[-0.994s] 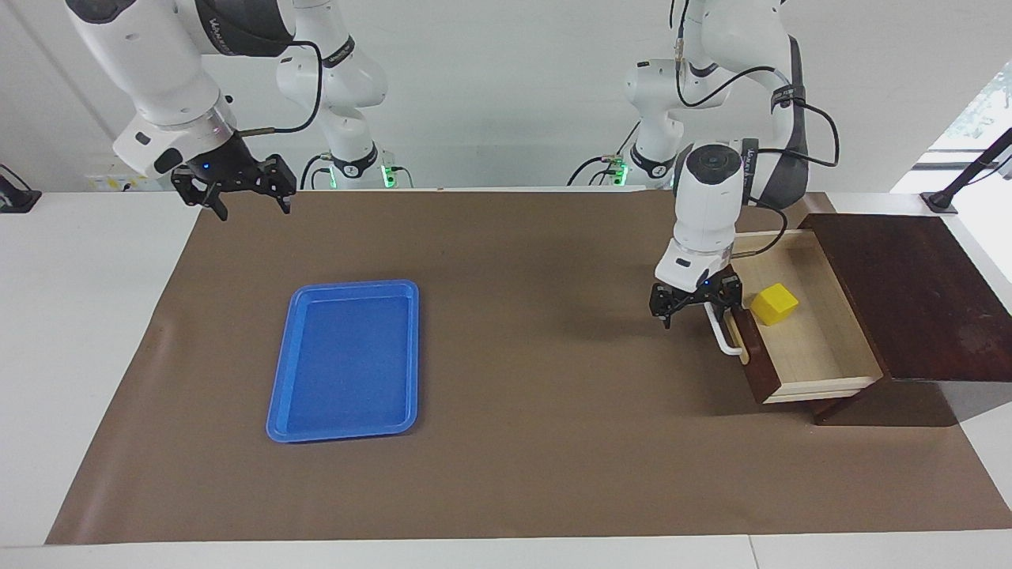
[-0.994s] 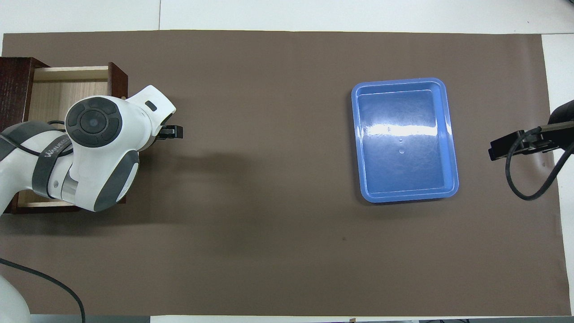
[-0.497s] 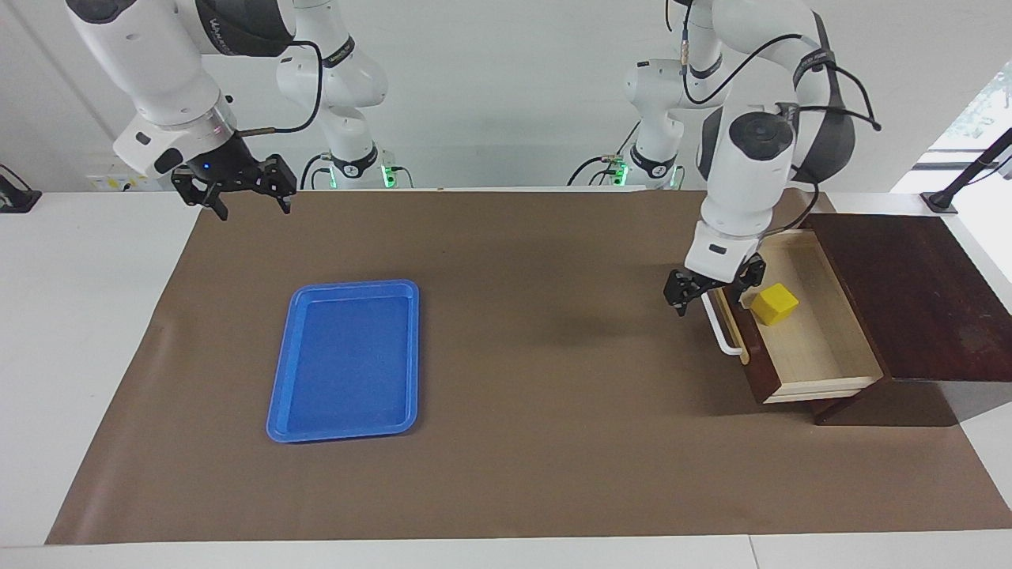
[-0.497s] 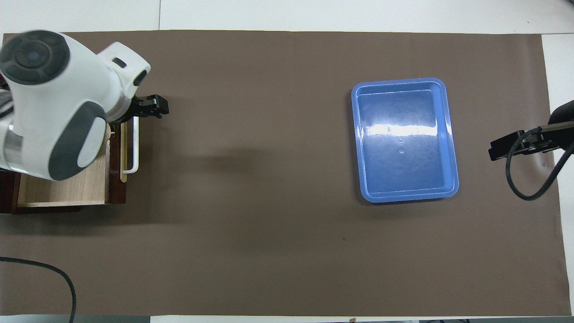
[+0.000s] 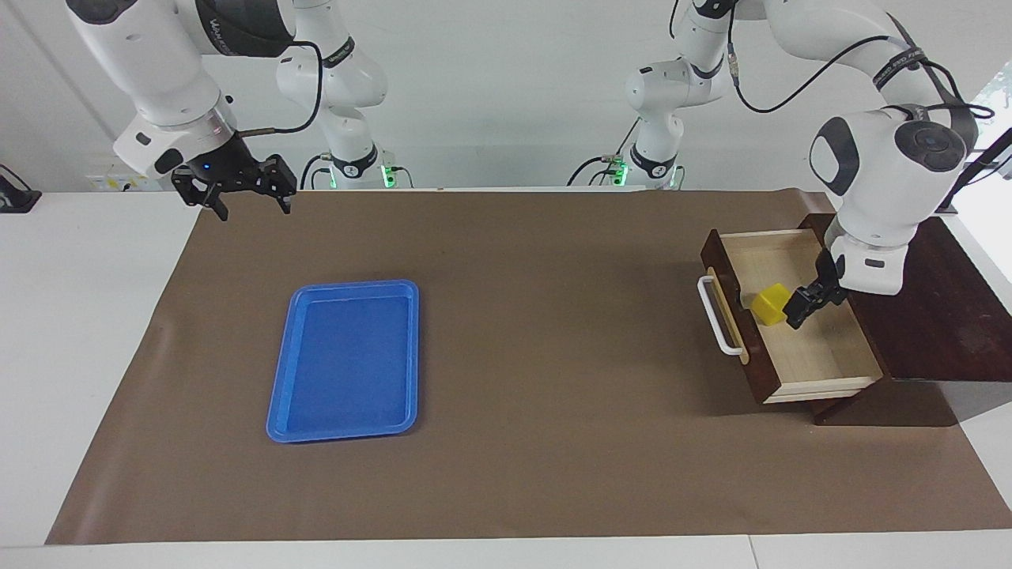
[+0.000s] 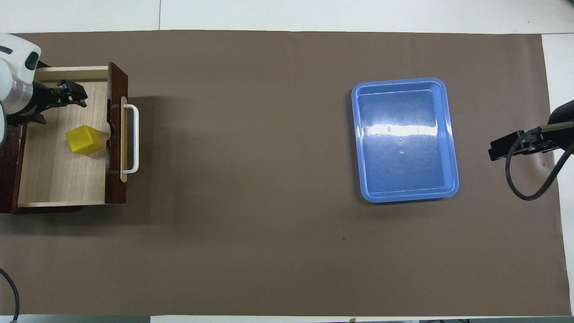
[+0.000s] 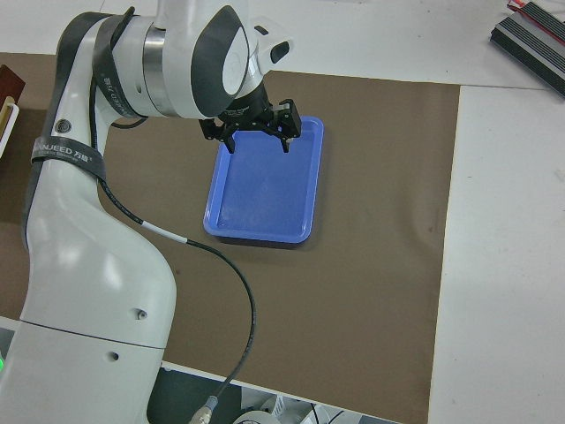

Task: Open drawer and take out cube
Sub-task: 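Release the handle and grasp the yellow cube with the left gripper, then lift the cube with the left gripper while the right gripper approaches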

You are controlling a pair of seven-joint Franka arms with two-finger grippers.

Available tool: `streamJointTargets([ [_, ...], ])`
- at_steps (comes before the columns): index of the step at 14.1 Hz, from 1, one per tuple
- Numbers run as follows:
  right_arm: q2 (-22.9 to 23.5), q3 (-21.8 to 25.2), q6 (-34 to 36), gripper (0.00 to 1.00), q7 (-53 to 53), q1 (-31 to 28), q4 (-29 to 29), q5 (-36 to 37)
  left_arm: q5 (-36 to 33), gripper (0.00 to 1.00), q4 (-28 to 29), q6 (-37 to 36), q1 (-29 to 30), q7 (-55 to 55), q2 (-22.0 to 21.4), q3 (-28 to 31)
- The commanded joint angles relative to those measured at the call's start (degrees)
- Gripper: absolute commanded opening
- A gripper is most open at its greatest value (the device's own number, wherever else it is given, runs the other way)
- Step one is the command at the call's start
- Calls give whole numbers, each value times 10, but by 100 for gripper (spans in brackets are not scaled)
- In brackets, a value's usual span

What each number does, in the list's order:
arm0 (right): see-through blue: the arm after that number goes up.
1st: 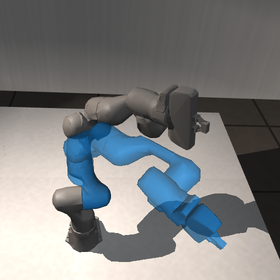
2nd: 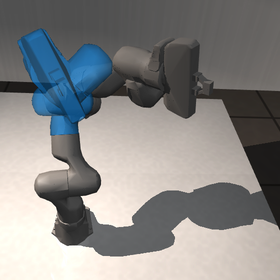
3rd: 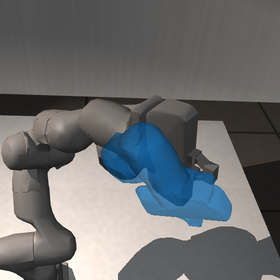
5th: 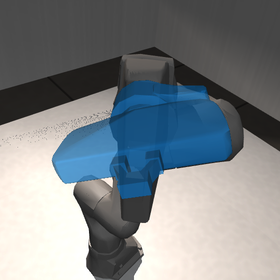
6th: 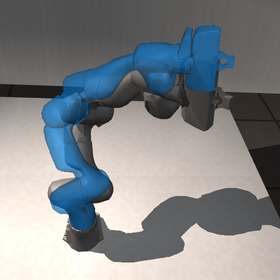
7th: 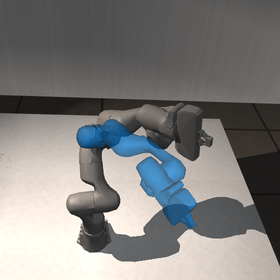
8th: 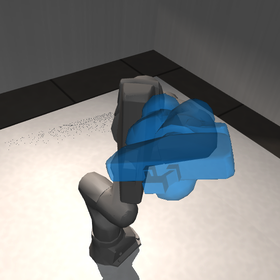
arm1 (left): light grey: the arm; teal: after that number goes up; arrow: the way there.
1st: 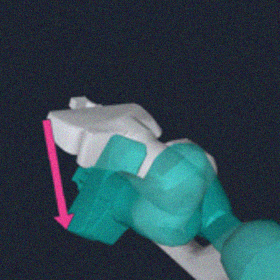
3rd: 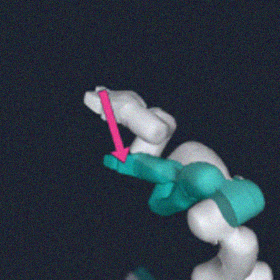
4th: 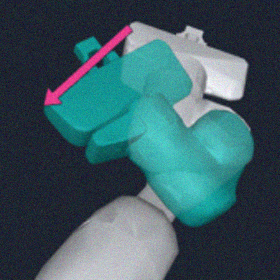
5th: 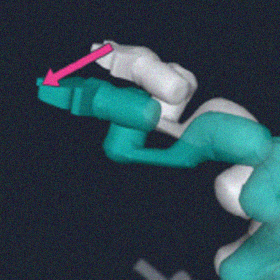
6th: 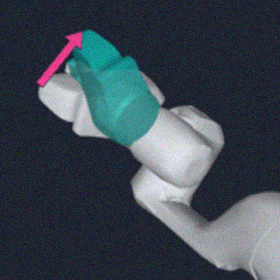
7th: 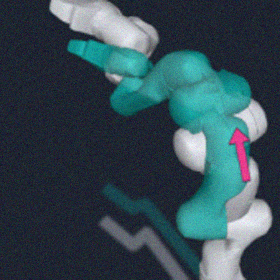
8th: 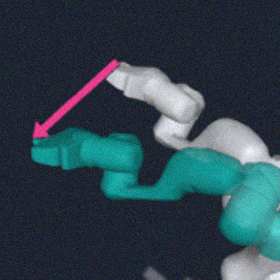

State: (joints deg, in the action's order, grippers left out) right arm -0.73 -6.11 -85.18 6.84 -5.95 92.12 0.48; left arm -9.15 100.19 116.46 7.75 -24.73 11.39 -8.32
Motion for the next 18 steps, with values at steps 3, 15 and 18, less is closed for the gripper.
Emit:
streamJointTargets([
  [3,-10,-6,8,100,12,-10,10,-6,6,100,115,56,10,-7,-64,-5],
  [15,-24,-11,-34,100,-198,23,82,-37,34,0,-103,-155,-12,-54,3,-6],
  [18,10,-11,-37,100,-348,48,84,-106,47,0,-121,-184,-70,-196,-6,-9],
])
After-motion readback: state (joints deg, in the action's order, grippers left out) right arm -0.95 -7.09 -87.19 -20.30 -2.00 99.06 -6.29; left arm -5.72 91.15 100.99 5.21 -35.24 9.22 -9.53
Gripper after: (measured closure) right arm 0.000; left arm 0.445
